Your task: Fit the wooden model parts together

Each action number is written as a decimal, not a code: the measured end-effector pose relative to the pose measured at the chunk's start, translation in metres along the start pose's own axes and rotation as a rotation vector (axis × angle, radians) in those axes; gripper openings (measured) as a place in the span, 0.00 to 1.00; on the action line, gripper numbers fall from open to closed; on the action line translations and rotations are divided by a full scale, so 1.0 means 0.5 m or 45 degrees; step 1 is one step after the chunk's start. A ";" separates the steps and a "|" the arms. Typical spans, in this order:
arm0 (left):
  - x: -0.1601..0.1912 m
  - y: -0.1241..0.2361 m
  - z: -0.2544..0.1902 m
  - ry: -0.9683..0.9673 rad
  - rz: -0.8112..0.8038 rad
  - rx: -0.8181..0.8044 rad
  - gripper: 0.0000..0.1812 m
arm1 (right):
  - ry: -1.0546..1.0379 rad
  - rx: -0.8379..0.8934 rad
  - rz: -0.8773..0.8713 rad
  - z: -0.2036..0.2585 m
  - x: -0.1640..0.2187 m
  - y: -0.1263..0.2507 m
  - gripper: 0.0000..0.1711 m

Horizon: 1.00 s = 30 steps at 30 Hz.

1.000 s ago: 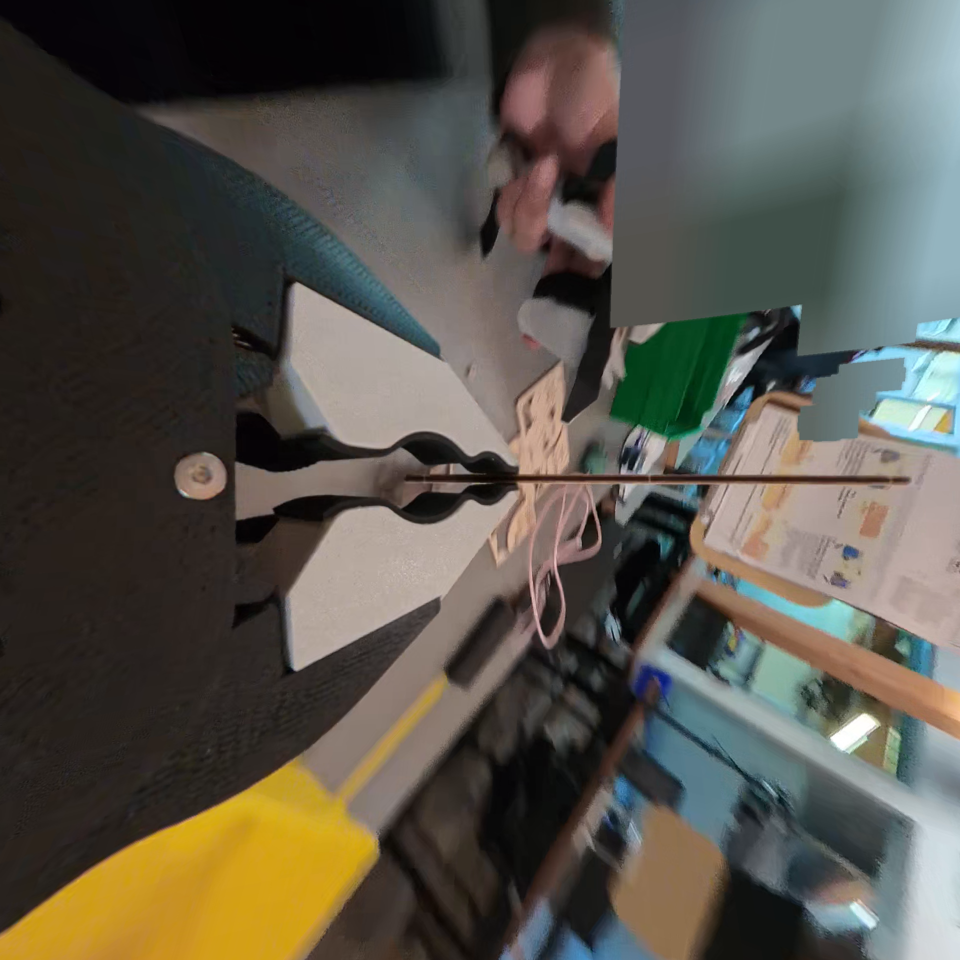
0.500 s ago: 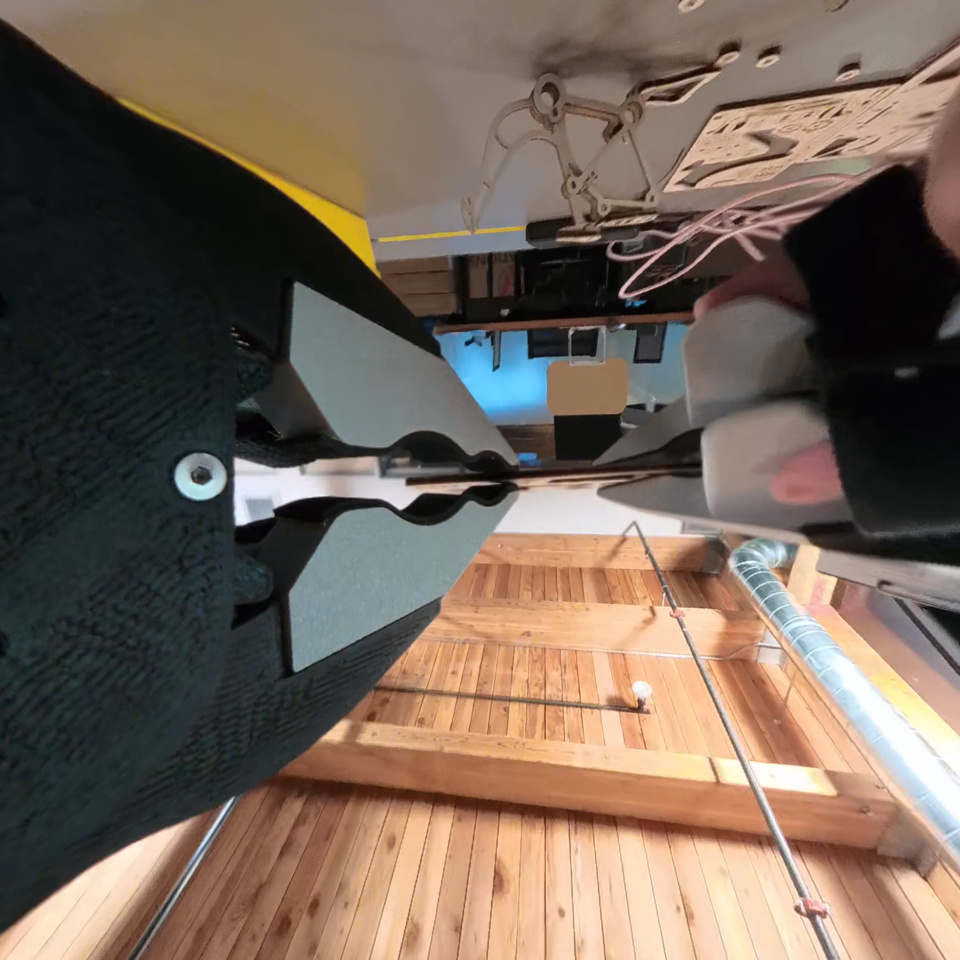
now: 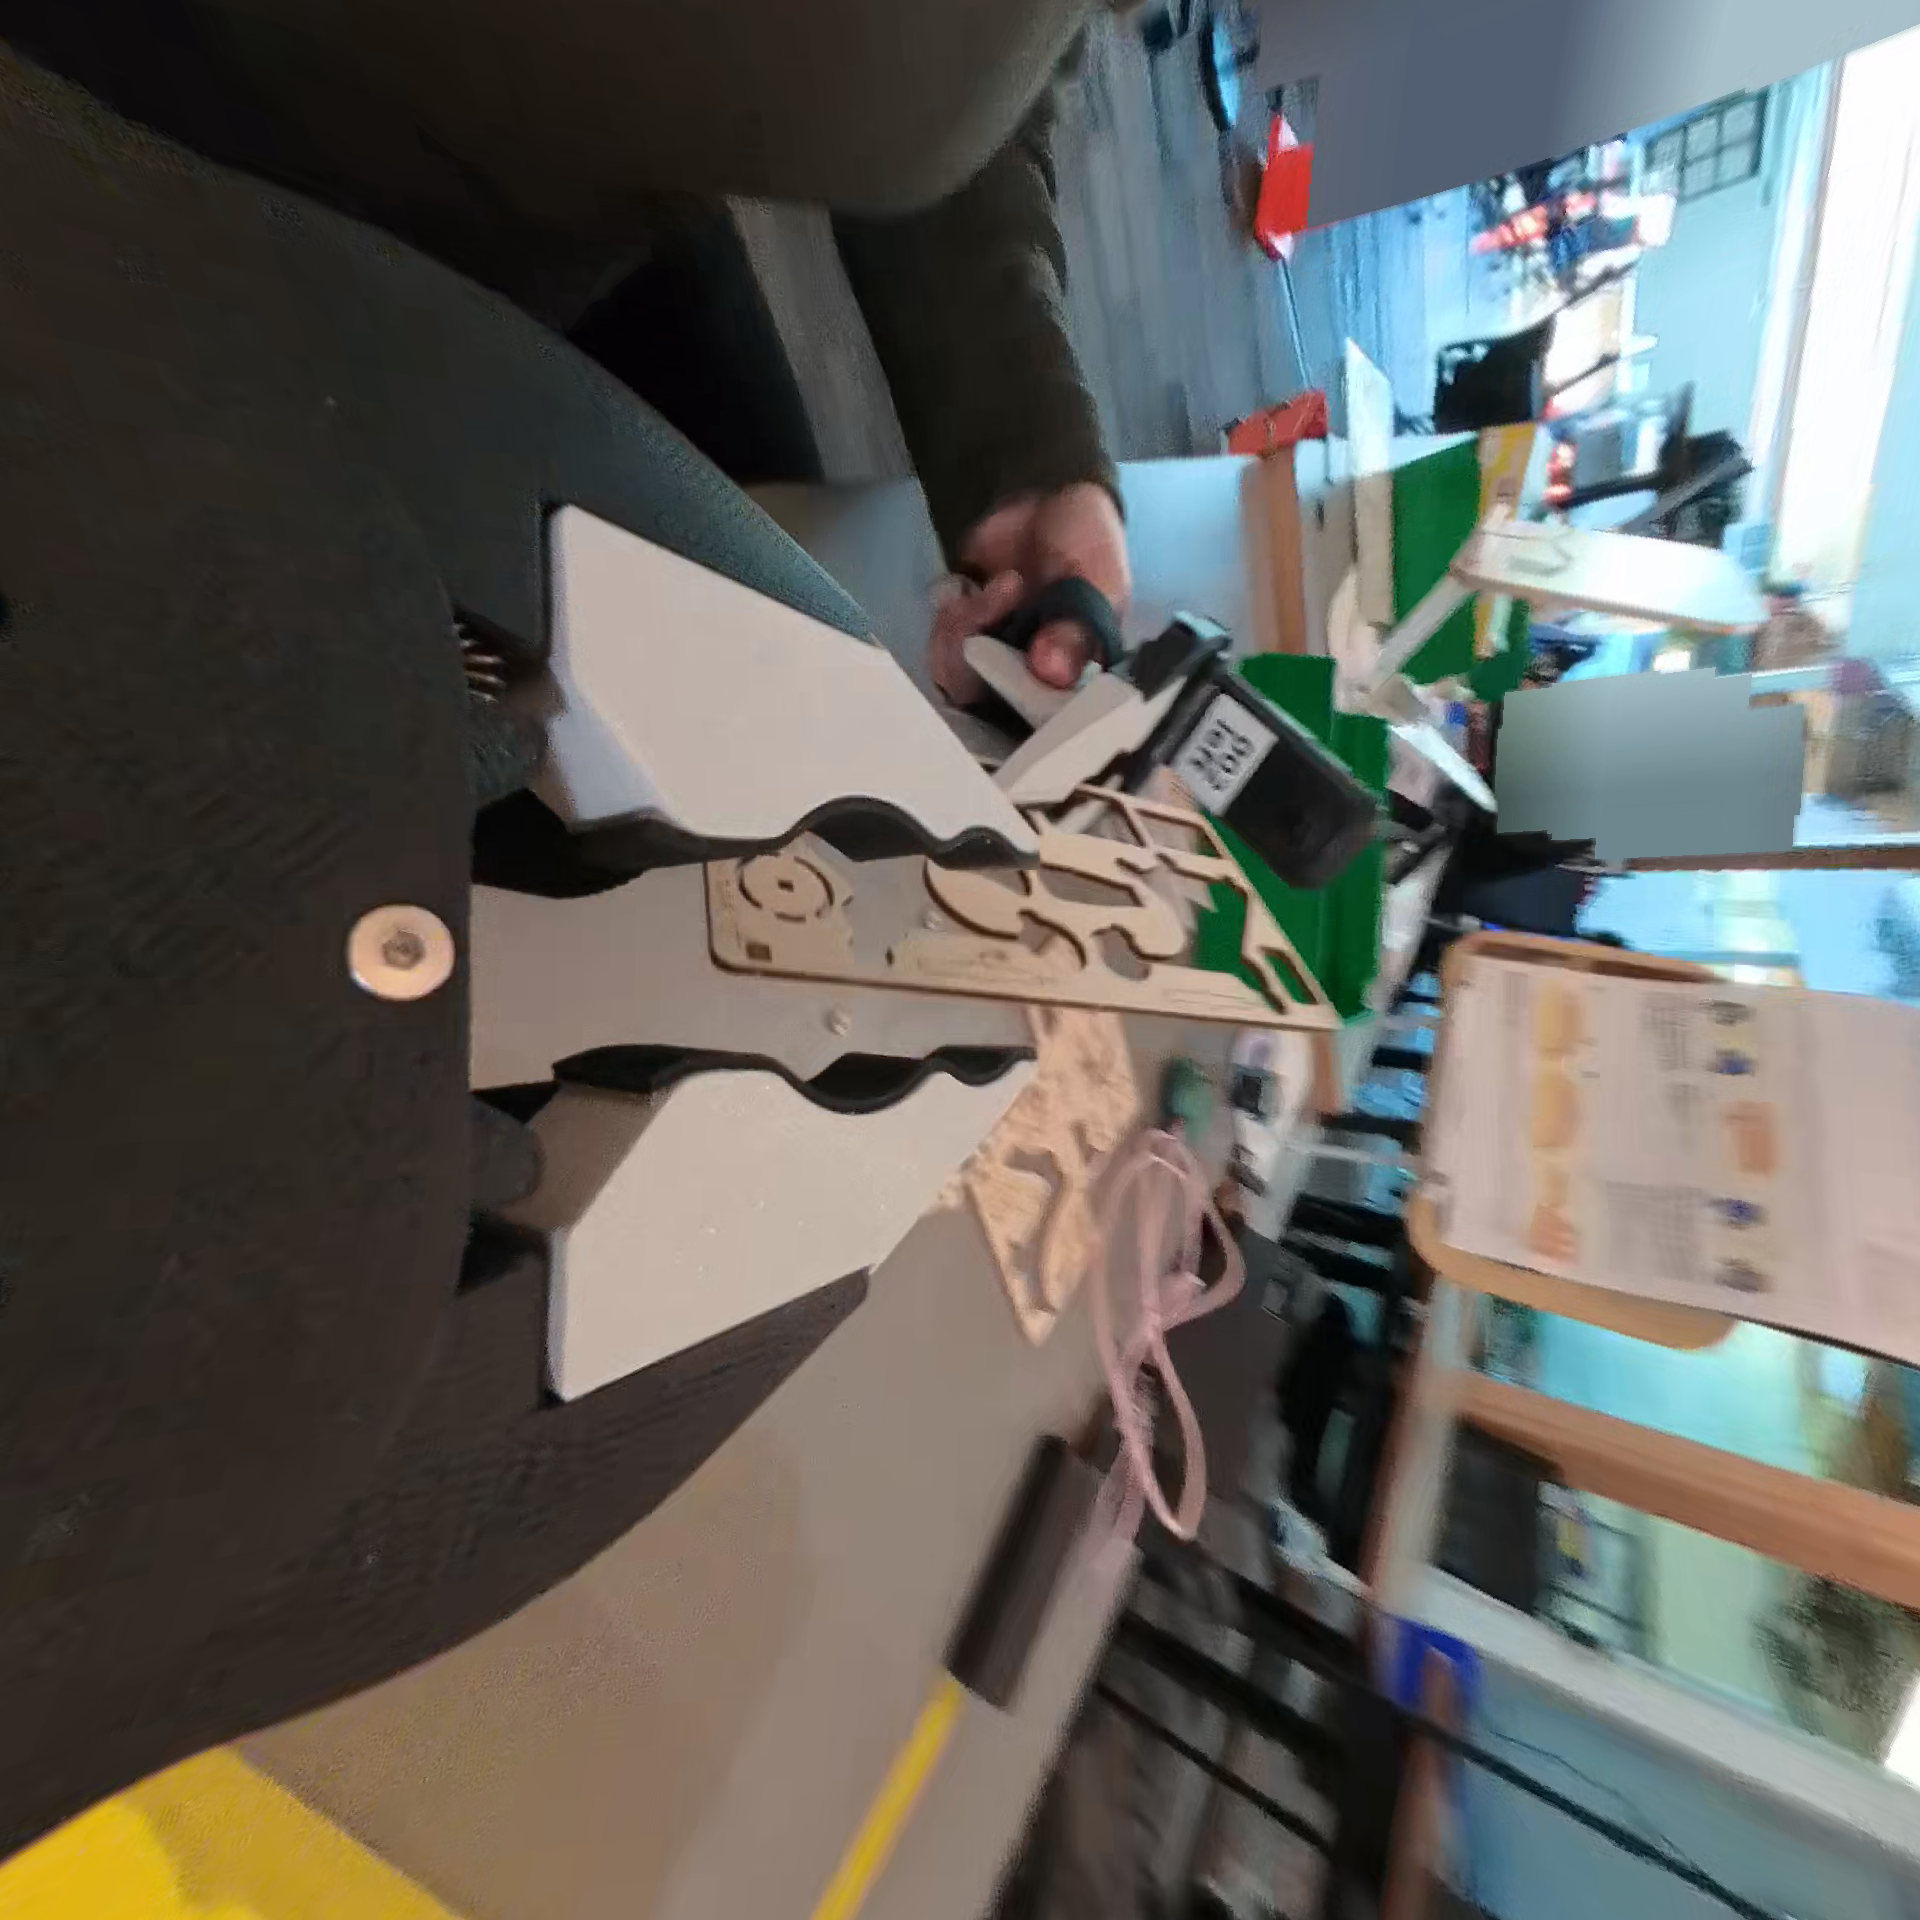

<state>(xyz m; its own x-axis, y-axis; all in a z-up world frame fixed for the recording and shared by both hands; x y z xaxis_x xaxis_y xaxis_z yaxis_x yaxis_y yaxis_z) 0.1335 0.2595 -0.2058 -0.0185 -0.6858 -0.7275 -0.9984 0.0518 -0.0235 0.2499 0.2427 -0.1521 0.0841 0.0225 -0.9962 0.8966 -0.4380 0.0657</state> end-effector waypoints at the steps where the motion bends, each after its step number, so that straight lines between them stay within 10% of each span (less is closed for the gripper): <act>1: 0.007 -0.004 -0.004 -0.011 0.042 0.012 0.00 | -0.071 -0.036 0.061 -0.001 0.013 -0.004 0.17; 13: 0.006 -0.015 -0.007 -0.048 -0.006 0.017 0.00 | -0.780 -0.413 -0.109 0.009 0.066 -0.017 0.00; 19: 0.017 -0.039 -0.004 -0.022 -0.029 0.040 0.21 | -0.990 -0.354 -0.471 -0.008 0.082 -0.013 0.00; 30: 0.013 -0.049 0.009 0.052 -0.122 0.097 0.01 | -1.006 -0.222 -0.624 0.001 0.101 -0.029 0.00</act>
<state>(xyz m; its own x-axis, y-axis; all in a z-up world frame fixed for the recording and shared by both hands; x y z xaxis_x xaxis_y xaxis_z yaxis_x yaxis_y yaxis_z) 0.1581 0.2569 -0.2131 0.0733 -0.7189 -0.6912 -0.9887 0.0384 -0.1448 0.2409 0.2500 -0.2032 -0.5812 -0.4746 -0.6611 0.8115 -0.3993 -0.4267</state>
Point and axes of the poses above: each gripper's, where its closed fingertips meet, y back along the fingers, x out of its underside, z = x × y across the jaws, the point moved 4 cm from there along y, back along the fingers, and after that the axes turned 8 degrees about -x, right-handed, at the moved point
